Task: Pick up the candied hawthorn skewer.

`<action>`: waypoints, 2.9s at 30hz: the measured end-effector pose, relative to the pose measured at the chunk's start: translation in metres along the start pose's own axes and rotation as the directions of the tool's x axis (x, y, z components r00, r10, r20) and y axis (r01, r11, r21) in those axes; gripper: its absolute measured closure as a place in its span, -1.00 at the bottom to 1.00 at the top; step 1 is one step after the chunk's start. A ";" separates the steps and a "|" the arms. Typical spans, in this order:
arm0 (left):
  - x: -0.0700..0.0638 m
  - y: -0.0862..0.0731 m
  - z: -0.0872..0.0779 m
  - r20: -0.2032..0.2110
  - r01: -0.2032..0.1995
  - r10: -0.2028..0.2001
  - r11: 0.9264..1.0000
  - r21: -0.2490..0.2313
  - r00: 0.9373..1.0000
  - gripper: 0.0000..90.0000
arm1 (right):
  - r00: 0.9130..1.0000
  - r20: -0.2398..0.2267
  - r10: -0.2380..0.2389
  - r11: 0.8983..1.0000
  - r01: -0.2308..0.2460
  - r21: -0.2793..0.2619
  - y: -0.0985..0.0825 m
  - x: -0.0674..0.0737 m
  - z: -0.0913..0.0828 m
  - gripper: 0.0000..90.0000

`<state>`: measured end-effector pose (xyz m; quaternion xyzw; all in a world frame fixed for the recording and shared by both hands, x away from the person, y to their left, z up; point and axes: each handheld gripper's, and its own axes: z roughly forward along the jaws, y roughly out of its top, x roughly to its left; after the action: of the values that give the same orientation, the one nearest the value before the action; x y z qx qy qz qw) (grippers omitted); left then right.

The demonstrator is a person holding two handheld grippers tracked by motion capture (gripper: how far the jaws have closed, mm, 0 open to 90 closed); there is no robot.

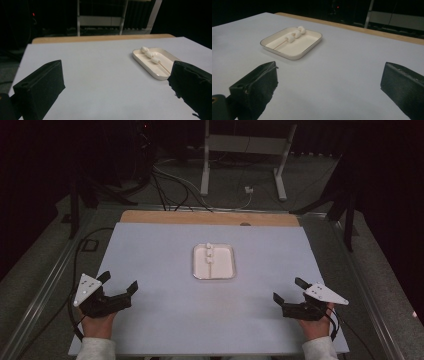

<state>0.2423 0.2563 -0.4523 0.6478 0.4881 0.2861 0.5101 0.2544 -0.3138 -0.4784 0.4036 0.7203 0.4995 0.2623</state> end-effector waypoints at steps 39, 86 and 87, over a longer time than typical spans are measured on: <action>-0.067 0.030 0.117 0.132 -0.057 0.044 0.994 0.099 0.990 -0.98 | 1.000 0.017 0.011 0.999 -0.012 0.034 -0.003 0.002 -0.002 -0.99; -0.126 -0.005 0.226 0.217 -0.070 -0.023 0.909 0.411 0.976 -0.82 | 1.000 0.018 0.003 0.999 -0.004 0.046 -0.005 0.003 0.000 -0.99; -0.127 -0.006 0.227 0.218 -0.072 -0.022 0.907 0.415 0.976 -0.81 | 1.000 0.018 0.004 0.999 -0.004 0.046 -0.005 0.003 0.000 -0.99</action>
<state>0.3922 0.0518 -0.5132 0.7761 0.4709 0.1085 0.4052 0.2513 -0.3121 -0.4825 0.4154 0.7286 0.4796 0.2582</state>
